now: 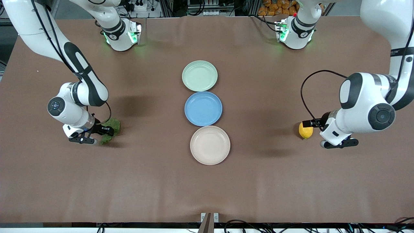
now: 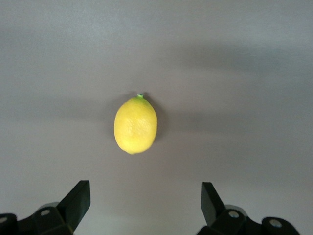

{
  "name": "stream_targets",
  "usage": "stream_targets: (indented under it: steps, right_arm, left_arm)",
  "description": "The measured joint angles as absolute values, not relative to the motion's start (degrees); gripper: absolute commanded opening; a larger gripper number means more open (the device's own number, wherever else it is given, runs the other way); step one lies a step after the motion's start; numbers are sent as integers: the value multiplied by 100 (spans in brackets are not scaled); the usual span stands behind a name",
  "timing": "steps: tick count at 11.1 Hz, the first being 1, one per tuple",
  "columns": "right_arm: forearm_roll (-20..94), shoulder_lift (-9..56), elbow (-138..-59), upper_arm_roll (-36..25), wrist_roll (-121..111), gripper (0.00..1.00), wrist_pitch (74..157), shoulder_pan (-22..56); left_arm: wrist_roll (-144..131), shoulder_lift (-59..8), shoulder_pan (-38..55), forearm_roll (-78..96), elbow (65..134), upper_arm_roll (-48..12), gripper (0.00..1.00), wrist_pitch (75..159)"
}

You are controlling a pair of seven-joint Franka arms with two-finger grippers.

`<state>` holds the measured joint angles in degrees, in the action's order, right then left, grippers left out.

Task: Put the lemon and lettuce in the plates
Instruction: 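Grasp the lettuce leaf with the right gripper and lift it, then lower the lettuce onto the green plate while the left gripper grasps the lemon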

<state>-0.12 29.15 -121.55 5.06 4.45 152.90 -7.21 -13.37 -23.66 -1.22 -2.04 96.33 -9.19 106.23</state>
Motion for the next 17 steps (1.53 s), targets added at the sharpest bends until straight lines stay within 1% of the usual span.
stream_targets:
  steps: [2,4,6,7,9,12,14,17]
  right_arm:
    - [-11,2866,-12168,459,444,0,15281,-716]
    - [-8,2833,-12165,470,632,0,15239,-656]
    - [-6,2714,-12102,559,1008,0,14870,-541]
    - [-5,2577,-12028,674,1237,0,14528,-512]
    - [2,2235,-11850,1058,1894,0,13804,-492]
    - [4,1995,-11672,1906,3318,0,13285,-391]
    - [4,1976,-11588,2461,4288,0,13062,-252]
    - [4,1970,-11579,2997,5478,0,13047,212]
  left_arm:
    - [-970,-2366,-276,-264,10043,-919,100,11040]
    - [-521,-2360,-479,-265,10233,-919,100,11163]
    - [-416,-2363,-501,-267,10510,-945,100,11493]
    - [-404,-2388,-484,-352,10639,-968,100,11598]
    - [-403,-2510,-458,-503,10738,-978,100,11679]
    - [-379,-2837,-410,-973,10753,-1001,100,11745]
    - [-379,-3029,-354,-1103,10711,-1015,100,11815]
    - [-379,-3213,-233,-1109,10580,-1018,100,11938]
